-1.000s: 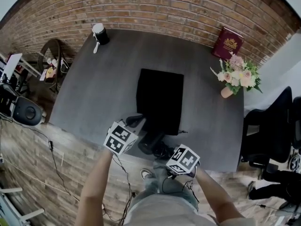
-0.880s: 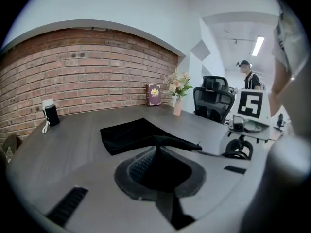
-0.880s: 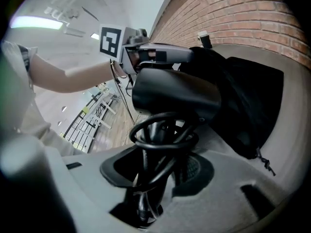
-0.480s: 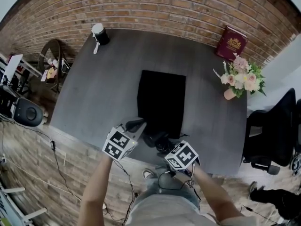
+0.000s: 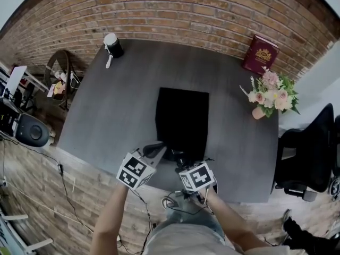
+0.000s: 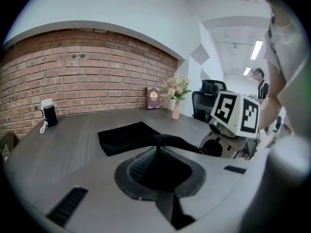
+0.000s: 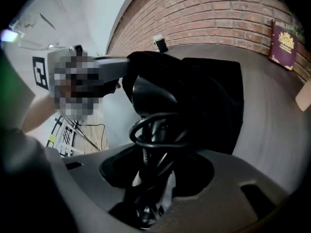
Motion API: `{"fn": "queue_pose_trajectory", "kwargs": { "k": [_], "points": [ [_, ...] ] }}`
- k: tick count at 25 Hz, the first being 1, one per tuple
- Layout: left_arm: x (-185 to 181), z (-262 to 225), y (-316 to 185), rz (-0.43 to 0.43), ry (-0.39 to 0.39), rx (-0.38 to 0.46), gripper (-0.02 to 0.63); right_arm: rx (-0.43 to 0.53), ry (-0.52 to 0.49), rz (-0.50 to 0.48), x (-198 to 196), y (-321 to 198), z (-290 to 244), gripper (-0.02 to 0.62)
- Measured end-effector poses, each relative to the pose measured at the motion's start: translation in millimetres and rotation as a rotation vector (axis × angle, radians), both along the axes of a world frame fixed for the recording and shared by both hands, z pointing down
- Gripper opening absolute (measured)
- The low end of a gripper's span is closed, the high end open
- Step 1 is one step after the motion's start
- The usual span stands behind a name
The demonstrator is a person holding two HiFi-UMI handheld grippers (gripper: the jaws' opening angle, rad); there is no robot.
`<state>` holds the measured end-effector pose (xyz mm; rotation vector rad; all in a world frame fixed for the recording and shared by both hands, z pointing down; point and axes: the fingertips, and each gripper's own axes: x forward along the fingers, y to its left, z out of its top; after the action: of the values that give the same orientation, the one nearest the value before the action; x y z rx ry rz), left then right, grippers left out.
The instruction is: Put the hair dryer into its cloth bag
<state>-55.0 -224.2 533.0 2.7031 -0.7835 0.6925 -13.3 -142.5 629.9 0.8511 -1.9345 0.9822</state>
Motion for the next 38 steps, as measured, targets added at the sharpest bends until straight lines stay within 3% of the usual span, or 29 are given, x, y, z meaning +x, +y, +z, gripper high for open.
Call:
{"fn": "queue_pose_trajectory", "kwargs": {
  "k": [11, 19, 32, 38],
  "points": [
    [6, 4, 6, 0.000, 0.015, -0.015, 0.020, 0.029, -0.015, 0.193, 1, -34, 6, 0.189],
    [-1, 20, 16, 0.009, -0.030, -0.040, 0.020, 0.068, -0.078, 0.302, 0, -47, 4, 0.198],
    [-1, 26, 17, 0.025, -0.028, -0.059, 0.020, 0.112, -0.089, 0.360, 2, -69, 7, 0.213],
    [-4, 31, 14, 0.015, -0.007, -0.065, 0.020, 0.195, -0.188, 0.350, -3, -75, -14, 0.311]
  ]
}}
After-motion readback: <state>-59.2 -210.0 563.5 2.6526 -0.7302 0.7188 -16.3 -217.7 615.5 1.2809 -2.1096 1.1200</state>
